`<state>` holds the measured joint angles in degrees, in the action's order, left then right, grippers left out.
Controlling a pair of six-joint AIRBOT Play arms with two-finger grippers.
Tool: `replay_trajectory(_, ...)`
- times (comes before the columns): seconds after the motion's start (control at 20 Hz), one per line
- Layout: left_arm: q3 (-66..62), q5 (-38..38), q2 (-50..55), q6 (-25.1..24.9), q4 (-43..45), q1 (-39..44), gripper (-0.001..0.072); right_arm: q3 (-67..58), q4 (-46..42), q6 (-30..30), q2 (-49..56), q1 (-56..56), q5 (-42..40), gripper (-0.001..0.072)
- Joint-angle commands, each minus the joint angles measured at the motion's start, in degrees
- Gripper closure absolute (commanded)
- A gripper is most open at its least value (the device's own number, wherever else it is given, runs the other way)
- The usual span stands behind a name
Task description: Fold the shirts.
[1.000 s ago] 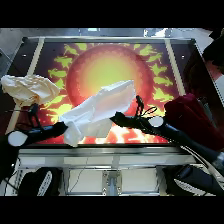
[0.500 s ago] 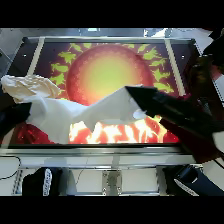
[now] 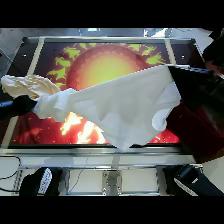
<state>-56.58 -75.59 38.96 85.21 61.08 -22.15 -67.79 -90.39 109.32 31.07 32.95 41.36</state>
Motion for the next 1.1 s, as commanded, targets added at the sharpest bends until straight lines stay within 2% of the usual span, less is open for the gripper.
replay_trajectory(0.0, -0.28, -1.84, 6.25, -1.29, -4.11, 0.00, 0.0693, -0.76, -7.72, 4.66, 5.49, -5.88, 5.79, 0.0705)
replay_trajectory(0.05, -0.28, -1.29, 8.09, -2.75, -5.60, 0.31, 0.0693, -0.74, -6.71, 4.63, 8.81, -8.48, 6.03, 0.0705)
replay_trajectory(0.3, -0.22, 3.21, 22.23, -3.10, -5.81, 6.32, 0.0693, -0.74, -0.26, 2.08, 26.47, -14.38, 4.92, 0.0705)
replay_trajectory(0.4, -0.22, 7.02, 28.79, -5.18, -5.79, 9.07, 0.0693, -0.74, 3.52, -0.63, 33.70, -14.34, 4.90, 0.0705)
replay_trajectory(0.55, -0.22, 14.01, 35.87, -5.14, -5.81, 11.02, 0.0693, -0.74, 8.79, -2.73, 43.36, -14.34, 2.89, 0.0704)
replay_trajectory(0.8, -0.28, 23.85, 38.21, -5.14, -5.97, 11.04, 0.0687, -0.81, 9.38, -2.40, 48.72, -14.36, -6.71, 0.0693)
replay_trajectory(0.85, -0.31, 23.71, 37.90, -5.14, -6.34, 11.04, 0.0603, -1.29, 9.57, -2.36, 48.50, -14.40, -7.48, 0.0613)
replay_trajectory(0.9, -0.31, 23.52, 37.13, -5.18, -6.29, 11.02, 0.0391, -2.47, 9.51, -2.36, 48.30, -14.40, -6.91, 0.0434)
replay_trajectory(0.95, -0.31, 23.34, 35.74, -5.18, -6.27, 10.84, 0.0257, -4.44, 9.42, -2.43, 47.91, -14.40, -4.96, 0.0329)
replay_trajectory(1.05, -0.28, 22.08, 31.01, -5.20, -6.23, 9.27, 0.0260, -10.16, 5.57, -4.02, 46.25, -14.40, 3.48, 0.0327)
